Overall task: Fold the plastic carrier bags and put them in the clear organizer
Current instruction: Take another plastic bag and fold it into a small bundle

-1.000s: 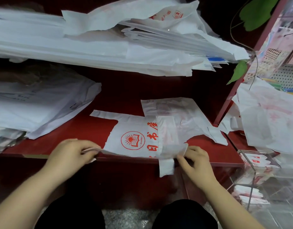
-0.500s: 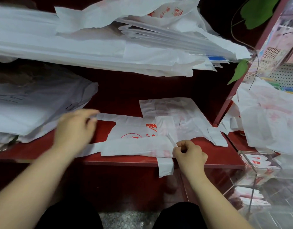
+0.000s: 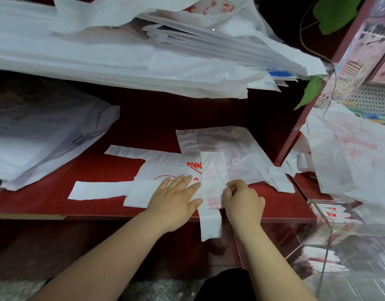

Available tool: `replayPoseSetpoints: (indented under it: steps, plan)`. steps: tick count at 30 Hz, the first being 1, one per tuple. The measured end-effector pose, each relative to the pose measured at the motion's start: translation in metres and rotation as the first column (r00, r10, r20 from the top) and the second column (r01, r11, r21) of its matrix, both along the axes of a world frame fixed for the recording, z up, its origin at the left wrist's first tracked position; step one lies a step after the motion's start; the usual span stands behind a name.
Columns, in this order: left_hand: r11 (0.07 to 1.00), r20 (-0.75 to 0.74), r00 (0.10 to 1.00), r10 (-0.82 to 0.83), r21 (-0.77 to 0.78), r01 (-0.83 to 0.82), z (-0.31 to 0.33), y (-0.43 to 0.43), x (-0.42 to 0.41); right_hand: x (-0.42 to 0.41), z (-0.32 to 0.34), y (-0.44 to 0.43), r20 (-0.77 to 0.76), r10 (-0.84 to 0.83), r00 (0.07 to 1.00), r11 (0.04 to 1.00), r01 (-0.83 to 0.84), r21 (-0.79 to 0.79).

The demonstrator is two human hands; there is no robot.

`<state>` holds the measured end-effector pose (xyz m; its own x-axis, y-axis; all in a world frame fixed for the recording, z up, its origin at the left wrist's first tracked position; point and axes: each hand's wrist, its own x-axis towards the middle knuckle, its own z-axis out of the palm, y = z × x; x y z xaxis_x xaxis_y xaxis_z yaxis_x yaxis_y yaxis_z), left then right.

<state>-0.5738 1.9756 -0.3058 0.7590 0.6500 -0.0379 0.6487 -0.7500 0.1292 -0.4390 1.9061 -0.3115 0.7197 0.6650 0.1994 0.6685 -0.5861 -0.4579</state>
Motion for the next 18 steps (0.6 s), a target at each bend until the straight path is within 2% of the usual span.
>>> replayPoseSetpoints:
  steps: [3, 9, 13, 16, 18]
  plan:
    - [0.997, 0.014, 0.999, 0.053, -0.065, -0.052, 0.005, 0.016, -0.005, -0.001, -0.001, 0.001, 0.082, -0.025, 0.996, 0.999, 0.027, -0.020]
    - [0.983, -0.003, 0.983, 0.183, -0.015, -0.183, 0.008, 0.049, -0.025, -0.001, -0.006, 0.003, 0.169, -0.027, 0.985, 0.999, 0.032, -0.029]
    - [0.980, 0.002, 0.980, 0.200, 0.008, -0.200, 0.008, 0.060, -0.031, -0.002, -0.010, 0.005, 0.187, -0.038, 0.982, 0.999, 0.043, -0.020]
    - [0.979, 0.008, 0.980, 0.199, 0.043, -0.199, 0.009, 0.064, -0.031, -0.005, -0.008, 0.005, 0.221, -0.028, 0.975, 0.995, 0.006, 0.096]
    - [0.977, 0.019, 0.979, 0.205, 0.055, -0.205, 0.007, 0.064, -0.031, -0.002, -0.006, 0.002, 0.126, 0.029, 0.992, 0.998, -0.035, 0.042]
